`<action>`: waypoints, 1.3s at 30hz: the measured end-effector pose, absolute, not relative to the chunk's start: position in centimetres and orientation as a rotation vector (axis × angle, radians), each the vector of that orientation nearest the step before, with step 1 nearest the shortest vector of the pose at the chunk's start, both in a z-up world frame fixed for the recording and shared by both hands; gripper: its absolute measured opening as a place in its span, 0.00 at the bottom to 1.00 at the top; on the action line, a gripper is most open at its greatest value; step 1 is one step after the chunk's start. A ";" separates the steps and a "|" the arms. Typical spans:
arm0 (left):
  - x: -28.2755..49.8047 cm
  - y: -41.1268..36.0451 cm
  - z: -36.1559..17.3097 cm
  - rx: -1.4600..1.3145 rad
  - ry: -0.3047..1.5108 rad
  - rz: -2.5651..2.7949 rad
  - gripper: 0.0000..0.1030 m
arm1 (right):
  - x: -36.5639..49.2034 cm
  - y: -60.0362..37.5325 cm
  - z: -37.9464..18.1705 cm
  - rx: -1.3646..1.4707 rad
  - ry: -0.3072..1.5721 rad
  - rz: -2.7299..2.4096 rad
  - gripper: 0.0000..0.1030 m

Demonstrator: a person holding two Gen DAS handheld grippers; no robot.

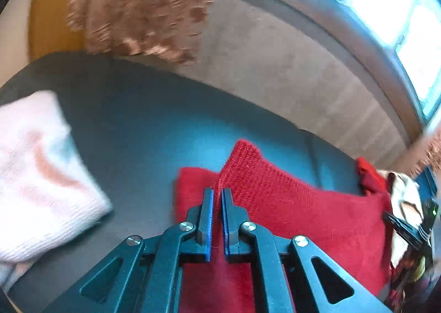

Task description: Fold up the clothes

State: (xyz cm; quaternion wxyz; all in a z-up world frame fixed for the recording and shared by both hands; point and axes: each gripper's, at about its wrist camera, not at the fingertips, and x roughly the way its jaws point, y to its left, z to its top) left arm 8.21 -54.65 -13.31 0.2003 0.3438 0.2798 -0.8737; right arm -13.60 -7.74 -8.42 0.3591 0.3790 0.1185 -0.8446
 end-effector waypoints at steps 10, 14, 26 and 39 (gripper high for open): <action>7.9 -52.9 -14.0 0.940 0.663 -2.309 0.10 | -15.6 -7.1 -13.6 1.121 0.210 -2.242 0.14; 8.3 -51.6 -13.4 0.889 0.596 -2.258 0.22 | -15.6 -6.4 -13.5 1.120 0.163 -2.220 0.18; 7.5 -38.5 -14.7 1.045 0.253 -2.524 0.26 | -13.7 -2.8 -12.3 1.178 -0.085 -2.156 0.43; 7.3 -38.5 -16.2 1.176 0.216 -2.478 0.23 | -0.7 10.1 -10.8 1.149 -0.129 -1.803 0.69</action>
